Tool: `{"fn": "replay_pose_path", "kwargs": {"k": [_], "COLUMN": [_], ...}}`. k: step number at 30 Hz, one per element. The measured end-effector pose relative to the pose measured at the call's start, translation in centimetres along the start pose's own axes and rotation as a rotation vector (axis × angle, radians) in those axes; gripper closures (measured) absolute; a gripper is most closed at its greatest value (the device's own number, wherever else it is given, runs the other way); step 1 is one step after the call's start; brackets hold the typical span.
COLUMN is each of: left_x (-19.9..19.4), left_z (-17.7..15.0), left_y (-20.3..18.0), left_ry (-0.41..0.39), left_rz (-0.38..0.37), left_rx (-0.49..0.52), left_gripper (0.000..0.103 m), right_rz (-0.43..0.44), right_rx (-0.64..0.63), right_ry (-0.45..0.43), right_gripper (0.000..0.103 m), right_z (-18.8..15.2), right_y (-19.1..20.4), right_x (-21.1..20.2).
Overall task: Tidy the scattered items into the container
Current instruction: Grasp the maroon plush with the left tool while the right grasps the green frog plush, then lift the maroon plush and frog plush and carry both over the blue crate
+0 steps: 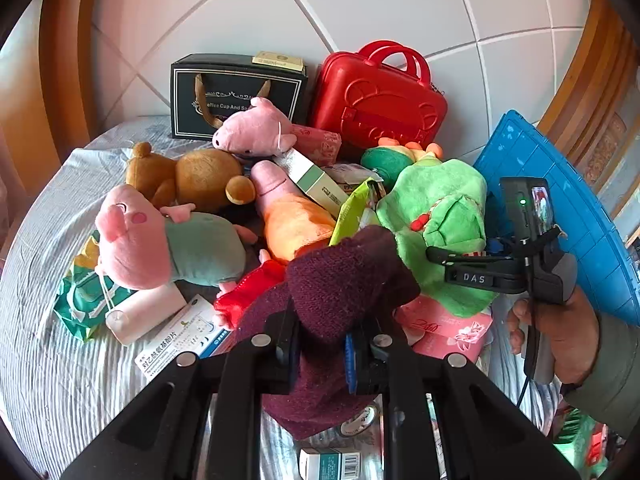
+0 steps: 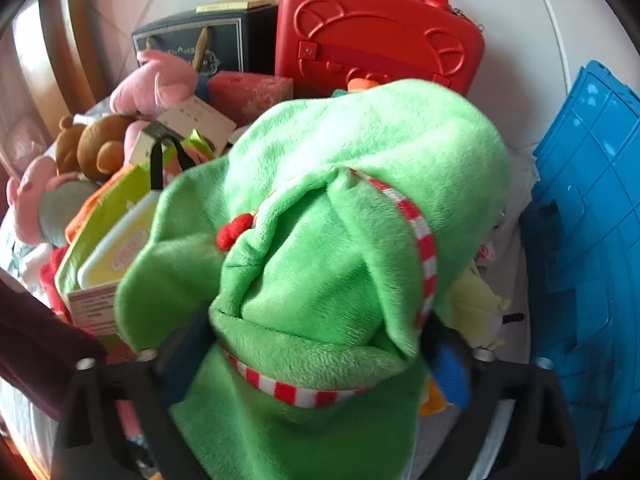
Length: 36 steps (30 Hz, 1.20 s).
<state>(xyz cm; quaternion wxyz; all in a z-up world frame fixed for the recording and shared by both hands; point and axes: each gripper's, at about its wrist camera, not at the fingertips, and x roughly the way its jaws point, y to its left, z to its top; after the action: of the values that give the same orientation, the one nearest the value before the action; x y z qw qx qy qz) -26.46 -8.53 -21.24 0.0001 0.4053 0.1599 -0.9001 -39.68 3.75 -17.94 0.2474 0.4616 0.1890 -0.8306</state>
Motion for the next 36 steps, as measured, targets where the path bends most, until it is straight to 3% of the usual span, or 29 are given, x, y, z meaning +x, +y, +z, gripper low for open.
{"fn": "replay_pose_path", "kwargs": {"k": [2, 5, 10, 22, 28, 36], "left_x": [-0.4, -0.8, -1.9, -5.0, -6.4, -8.6], "left_z": [0.2, 0.6, 1.2, 1.8, 2.1, 3.2], "left_y": [0.1, 0.0, -0.2, -1.0, -1.8, -3.1], "left_ry": [-0.008, -0.021, -0.045, -0.100, -0.123, -0.158], "left_rz": [0.004, 0.008, 0.011, 0.024, 0.022, 0.035], "left_rx": [0.000, 0.001, 0.003, 0.010, 0.017, 0.035], "left_gripper": [0.087, 0.087, 0.087, 0.087, 0.087, 0.087], "right_rz": [0.014, 0.041, 0.068, 0.110, 0.096, 0.107], "right_rx": [0.016, 0.040, 0.081, 0.141, 0.123, 0.102], "right_ry": [-0.004, -0.013, -0.037, -0.107, -0.188, -0.222], "right_gripper": [0.044, 0.062, 0.082, 0.087, 0.087, 0.087], "right_z": [0.0, -0.1, -0.7, -1.2, -0.1, 0.0], "right_y": [-0.3, -0.9, -1.8, -3.9, -4.2, -4.4], "right_x": [-0.7, -1.7, -3.7, -8.9, -13.0, -16.5]}}
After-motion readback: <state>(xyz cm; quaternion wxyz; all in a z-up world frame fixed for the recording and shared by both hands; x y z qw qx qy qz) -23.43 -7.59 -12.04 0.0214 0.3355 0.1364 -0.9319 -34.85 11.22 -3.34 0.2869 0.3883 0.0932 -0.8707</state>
